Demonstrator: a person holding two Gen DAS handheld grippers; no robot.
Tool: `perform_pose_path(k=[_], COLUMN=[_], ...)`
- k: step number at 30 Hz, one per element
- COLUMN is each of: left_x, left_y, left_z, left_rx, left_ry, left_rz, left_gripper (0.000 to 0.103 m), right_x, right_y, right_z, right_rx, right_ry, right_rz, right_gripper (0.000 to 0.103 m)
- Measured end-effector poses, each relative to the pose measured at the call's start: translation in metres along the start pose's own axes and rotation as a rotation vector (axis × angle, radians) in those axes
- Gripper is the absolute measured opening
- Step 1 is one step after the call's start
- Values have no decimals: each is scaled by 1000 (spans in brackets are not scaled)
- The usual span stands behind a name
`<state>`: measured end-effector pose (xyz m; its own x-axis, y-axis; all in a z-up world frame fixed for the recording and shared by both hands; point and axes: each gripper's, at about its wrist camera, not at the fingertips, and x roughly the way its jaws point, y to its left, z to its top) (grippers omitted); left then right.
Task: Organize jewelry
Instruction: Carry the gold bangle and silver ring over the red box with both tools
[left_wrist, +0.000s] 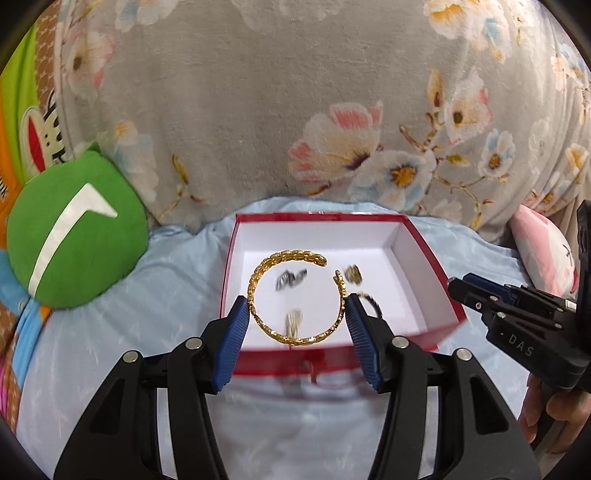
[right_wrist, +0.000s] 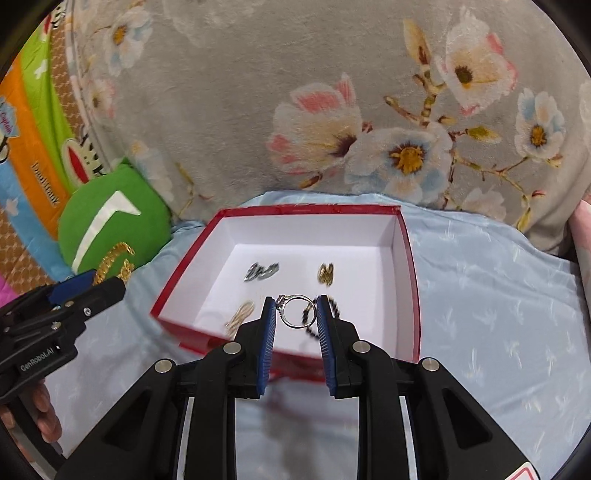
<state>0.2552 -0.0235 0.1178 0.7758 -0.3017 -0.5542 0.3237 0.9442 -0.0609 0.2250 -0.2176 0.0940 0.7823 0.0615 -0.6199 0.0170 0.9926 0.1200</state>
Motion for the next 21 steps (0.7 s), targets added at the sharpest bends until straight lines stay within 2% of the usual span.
perform_pose_path(k=[11, 16, 21], left_x=[128, 173, 201], left_y=[0, 7, 14], left_z=[58, 66, 64], left_rx=[9, 2, -6], left_ry=[74, 121, 165], left_rz=[36, 56, 70], left_gripper=[52, 52, 52], right_x=[107, 143, 171], right_y=[-38, -50, -56], right_z=[64, 74, 73], right_rx=[58, 51, 61], right_ry=[71, 108, 150], right_rz=[-39, -71, -81], right_gripper=[21, 21, 21])
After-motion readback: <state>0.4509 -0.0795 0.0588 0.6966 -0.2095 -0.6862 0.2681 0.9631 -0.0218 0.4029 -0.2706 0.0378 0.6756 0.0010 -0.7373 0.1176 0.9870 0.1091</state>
